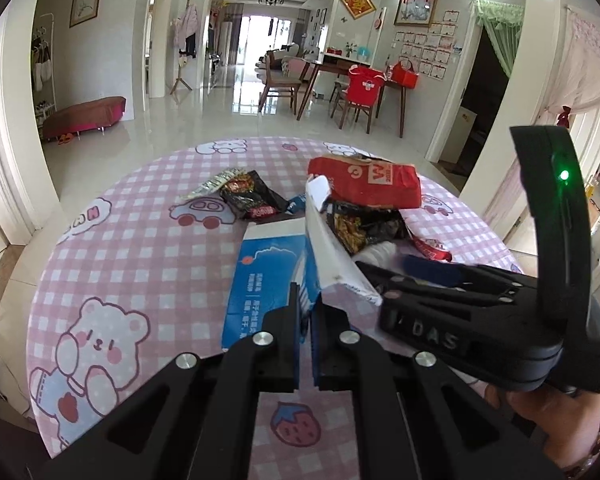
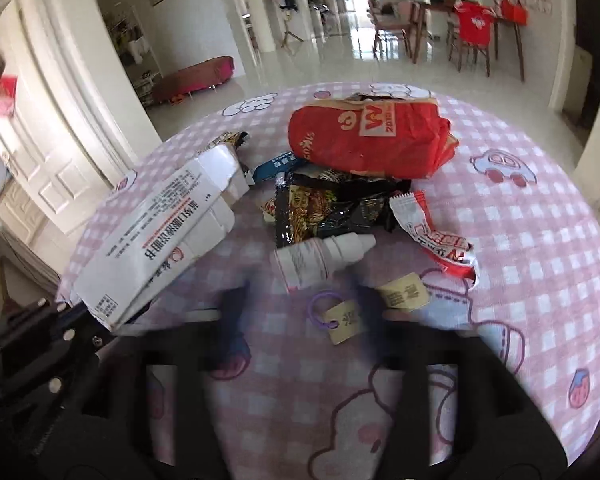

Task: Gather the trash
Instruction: 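Reposition the left tool on the medicine box while the right tool approaches the white bottle, then carry the box to the bucket and open the left tool while the right tool carries the white bottle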

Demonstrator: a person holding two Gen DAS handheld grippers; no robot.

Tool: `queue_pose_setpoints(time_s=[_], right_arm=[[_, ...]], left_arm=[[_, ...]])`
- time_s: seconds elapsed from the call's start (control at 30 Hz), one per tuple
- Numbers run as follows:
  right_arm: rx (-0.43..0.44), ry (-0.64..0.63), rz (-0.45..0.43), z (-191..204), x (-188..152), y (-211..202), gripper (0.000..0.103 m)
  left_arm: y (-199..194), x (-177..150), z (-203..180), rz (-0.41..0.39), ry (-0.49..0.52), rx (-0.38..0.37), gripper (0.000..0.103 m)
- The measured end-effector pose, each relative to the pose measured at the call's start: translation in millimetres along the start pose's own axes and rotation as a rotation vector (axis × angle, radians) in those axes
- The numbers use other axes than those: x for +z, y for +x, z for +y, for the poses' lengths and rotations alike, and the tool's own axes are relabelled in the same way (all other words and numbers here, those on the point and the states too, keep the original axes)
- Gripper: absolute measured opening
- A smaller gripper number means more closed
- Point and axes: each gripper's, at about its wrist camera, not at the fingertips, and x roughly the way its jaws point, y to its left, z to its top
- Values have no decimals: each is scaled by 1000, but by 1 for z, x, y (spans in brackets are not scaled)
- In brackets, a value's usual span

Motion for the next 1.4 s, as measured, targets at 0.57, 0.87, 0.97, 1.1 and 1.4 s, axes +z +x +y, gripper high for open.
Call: queue_pose_setpoints(time_s=[0.57,0.87,0.97,1.1,1.4], right_arm=[[-16,9,-28,1,-4,-2,50],[25,96,-185,-29,-25,-91,50],[8,136,-243,-48,-43,-128,50],[-41,200,-299,-82,-69,-169,50],[-213,421,-389,-188,-164,-250,50]], left_arm=[[-3,7,-7,-20,14,-39,4],[-50,13,-51,-99,80,-131,4],[-63,10,-81,-113,131,-178,4],[-71,0,-130,-107,205,-255,4],[-63,-46,-263,-15,394,-453,4]])
